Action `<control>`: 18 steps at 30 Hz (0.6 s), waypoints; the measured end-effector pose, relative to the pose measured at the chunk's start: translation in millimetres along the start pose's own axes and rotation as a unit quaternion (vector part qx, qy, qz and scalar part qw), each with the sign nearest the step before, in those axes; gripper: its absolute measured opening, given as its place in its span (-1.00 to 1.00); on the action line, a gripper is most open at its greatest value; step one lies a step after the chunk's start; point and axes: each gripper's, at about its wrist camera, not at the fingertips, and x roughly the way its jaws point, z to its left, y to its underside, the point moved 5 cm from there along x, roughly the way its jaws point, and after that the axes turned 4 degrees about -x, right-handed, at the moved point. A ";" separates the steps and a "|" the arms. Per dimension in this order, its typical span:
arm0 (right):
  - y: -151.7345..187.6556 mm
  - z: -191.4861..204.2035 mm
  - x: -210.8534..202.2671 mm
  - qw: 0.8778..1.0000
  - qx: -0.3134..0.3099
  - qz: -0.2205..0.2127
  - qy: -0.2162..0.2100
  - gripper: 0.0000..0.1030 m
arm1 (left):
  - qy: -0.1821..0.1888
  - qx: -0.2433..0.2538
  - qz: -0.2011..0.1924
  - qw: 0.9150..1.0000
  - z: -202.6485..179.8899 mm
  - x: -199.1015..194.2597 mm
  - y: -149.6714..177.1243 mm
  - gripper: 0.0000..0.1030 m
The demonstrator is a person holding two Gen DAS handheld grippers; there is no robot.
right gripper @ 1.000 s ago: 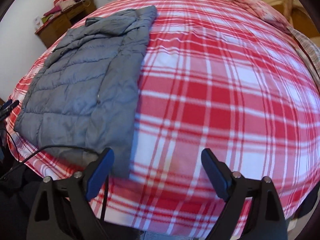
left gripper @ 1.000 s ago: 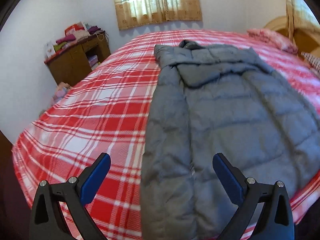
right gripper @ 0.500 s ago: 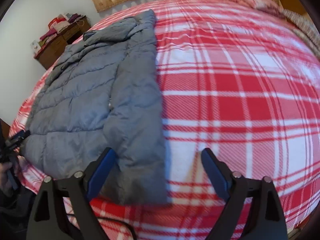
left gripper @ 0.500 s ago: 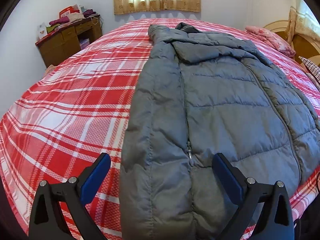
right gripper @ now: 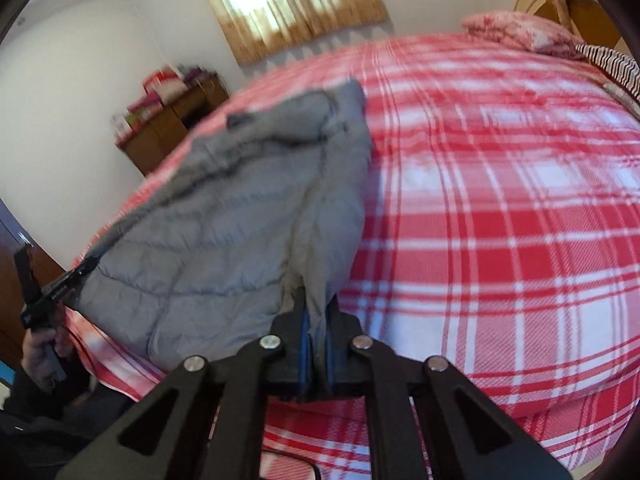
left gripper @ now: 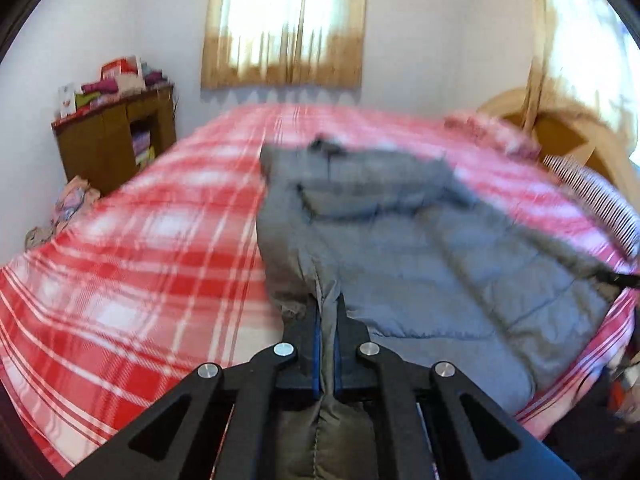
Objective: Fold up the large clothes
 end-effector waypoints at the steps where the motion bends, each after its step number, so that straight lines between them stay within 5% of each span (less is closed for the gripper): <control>1: -6.7 5.2 -12.8 1.000 -0.005 -0.014 -0.003 -0.85 | 0.010 -0.003 -0.013 1.000 -2.7 -11.6 -9.1 -0.94; 10: -65.8 31.7 -108.1 0.990 -0.025 -0.139 -0.022 -0.85 | 0.037 -0.001 -0.133 0.990 -18.4 -116.4 -71.7 -0.94; 14: -106.9 9.4 -76.5 0.989 -0.017 -0.148 -0.022 -0.86 | 0.007 0.007 -0.107 0.994 5.1 -60.6 -85.5 -0.94; 18: -157.7 -32.6 21.5 0.993 -0.007 -0.118 0.009 -0.86 | -0.018 -0.021 -0.044 0.999 54.0 52.0 -100.9 -0.93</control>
